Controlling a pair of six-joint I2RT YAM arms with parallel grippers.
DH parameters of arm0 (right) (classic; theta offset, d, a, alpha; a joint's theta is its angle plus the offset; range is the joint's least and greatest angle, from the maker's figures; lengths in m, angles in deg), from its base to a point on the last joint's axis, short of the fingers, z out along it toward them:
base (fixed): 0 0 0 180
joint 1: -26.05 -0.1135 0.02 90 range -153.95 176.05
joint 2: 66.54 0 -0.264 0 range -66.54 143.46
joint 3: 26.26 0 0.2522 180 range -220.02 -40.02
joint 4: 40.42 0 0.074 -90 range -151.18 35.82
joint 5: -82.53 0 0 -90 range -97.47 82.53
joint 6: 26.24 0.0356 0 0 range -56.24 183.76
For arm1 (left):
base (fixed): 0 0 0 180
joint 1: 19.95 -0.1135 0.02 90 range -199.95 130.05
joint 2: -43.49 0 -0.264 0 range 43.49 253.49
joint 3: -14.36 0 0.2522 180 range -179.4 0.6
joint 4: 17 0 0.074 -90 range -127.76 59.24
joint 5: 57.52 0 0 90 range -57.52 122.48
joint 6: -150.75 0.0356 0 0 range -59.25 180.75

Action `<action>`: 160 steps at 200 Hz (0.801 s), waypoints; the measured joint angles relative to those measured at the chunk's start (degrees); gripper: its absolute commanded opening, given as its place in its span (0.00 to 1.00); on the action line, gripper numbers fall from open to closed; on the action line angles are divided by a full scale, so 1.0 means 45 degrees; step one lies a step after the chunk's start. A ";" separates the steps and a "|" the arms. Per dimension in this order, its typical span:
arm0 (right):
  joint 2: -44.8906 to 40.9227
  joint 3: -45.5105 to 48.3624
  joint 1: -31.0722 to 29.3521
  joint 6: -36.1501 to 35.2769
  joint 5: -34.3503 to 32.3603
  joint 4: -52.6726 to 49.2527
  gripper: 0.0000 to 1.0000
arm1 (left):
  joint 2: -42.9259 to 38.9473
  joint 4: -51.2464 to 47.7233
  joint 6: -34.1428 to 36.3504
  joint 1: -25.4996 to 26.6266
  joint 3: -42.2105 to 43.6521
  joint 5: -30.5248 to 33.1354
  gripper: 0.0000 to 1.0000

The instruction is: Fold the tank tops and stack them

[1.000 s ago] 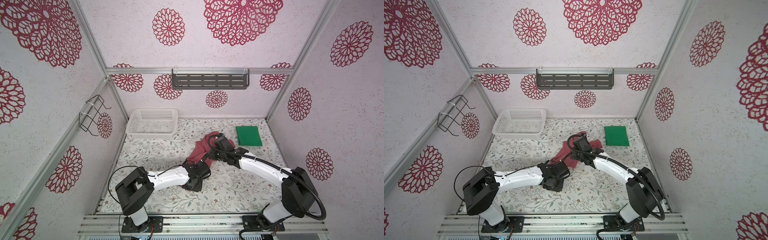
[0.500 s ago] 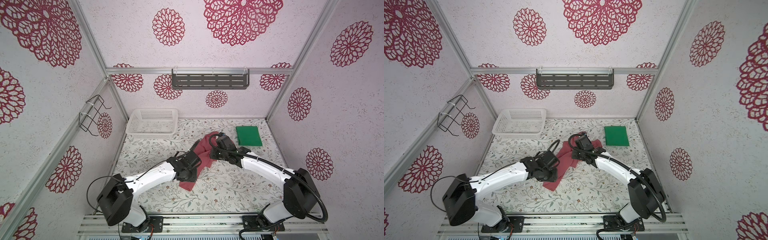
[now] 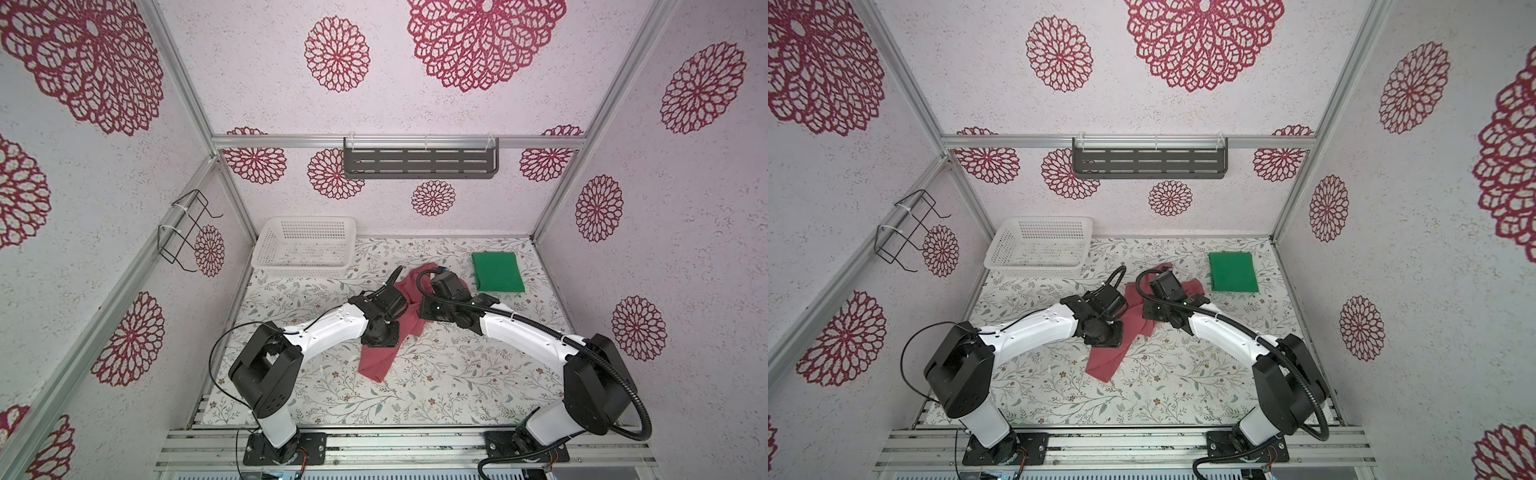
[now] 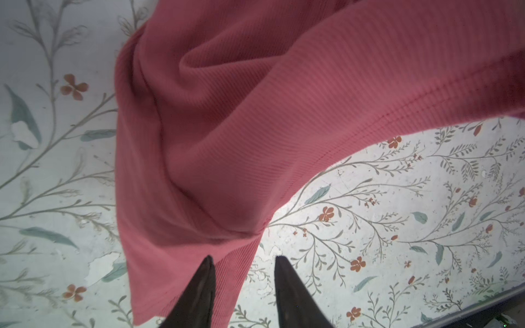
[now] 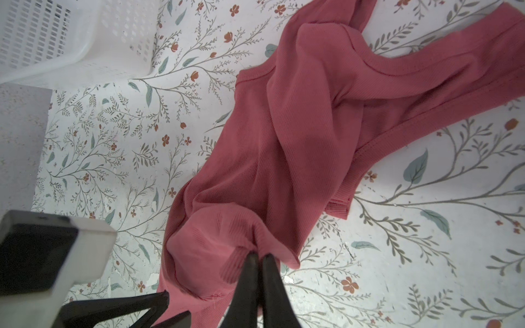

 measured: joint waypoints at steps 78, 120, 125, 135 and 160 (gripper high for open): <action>0.0000 0.0000 0.0000 0.0000 0.0029 0.0214 0.08 | 0.1263 0.0233 -0.0015 0.0175 -0.0253 -0.0092 0.20; 0.0000 0.0000 0.0000 0.0000 0.0044 0.0233 0.08 | 0.1336 0.0233 -0.0024 0.0175 -0.0277 0.0097 0.00; 0.0000 0.0000 0.0000 0.0000 0.0044 0.0233 0.08 | 0.1336 0.0233 -0.0024 0.0175 -0.0277 0.0112 0.00; 0.0000 0.0000 0.0000 0.0000 0.0039 0.0228 0.09 | 0.1336 0.0228 -0.0010 0.0175 -0.0277 0.0189 0.00; 0.0000 0.0000 0.0000 -0.0005 0.0053 0.0233 0.09 | 0.1297 0.0233 0.0000 0.0175 -0.0277 0.0423 0.22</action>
